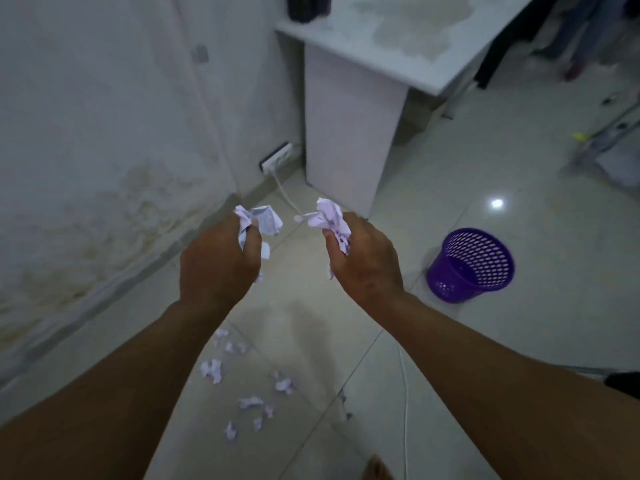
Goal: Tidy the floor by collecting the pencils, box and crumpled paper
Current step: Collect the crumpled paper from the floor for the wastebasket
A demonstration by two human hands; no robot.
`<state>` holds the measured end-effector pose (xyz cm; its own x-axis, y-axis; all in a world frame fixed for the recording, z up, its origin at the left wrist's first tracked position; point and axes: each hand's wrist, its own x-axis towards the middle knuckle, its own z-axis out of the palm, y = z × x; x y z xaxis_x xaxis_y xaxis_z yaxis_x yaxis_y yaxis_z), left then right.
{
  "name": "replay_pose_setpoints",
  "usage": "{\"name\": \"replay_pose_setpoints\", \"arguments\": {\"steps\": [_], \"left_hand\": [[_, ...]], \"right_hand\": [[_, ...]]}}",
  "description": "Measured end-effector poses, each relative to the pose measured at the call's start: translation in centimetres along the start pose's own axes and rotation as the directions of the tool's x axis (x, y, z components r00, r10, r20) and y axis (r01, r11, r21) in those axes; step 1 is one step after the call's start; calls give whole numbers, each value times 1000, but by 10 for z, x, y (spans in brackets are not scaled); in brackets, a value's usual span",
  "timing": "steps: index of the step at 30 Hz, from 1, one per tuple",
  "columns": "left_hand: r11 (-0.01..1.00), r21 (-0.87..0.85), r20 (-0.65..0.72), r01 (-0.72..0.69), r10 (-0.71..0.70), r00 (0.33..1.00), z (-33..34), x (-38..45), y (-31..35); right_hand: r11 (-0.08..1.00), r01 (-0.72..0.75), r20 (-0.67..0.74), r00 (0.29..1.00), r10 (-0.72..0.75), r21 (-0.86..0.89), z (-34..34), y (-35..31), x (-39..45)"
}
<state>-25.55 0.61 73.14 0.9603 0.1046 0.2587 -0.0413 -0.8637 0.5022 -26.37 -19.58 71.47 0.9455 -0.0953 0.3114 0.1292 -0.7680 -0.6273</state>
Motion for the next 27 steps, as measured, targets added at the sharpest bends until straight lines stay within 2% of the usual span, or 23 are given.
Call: {"name": "replay_pose_setpoints", "arguments": {"steps": [7,12,15,21,27], "left_hand": [[990,-80,70,-112,118,991,57,41,131],[961,-188,143,-205,233,962,107,59,217],[953,-194,203,-231,269,941,144,74,260],[930,-215,325,-298,356,876,226,109,325],[901,-213,365,-378,432,824,299,129,368]], "right_hand": [[996,-78,-135,988,71,-46,-106,77,43],[978,-198,-197,963,182,-68,-158,148,55],[956,-285,-274,927,257,-68,-183,184,63],[895,-438,-344,856,387,-85,-203,263,91],[839,-527,-364,814,453,-135,-197,344,109]]}}
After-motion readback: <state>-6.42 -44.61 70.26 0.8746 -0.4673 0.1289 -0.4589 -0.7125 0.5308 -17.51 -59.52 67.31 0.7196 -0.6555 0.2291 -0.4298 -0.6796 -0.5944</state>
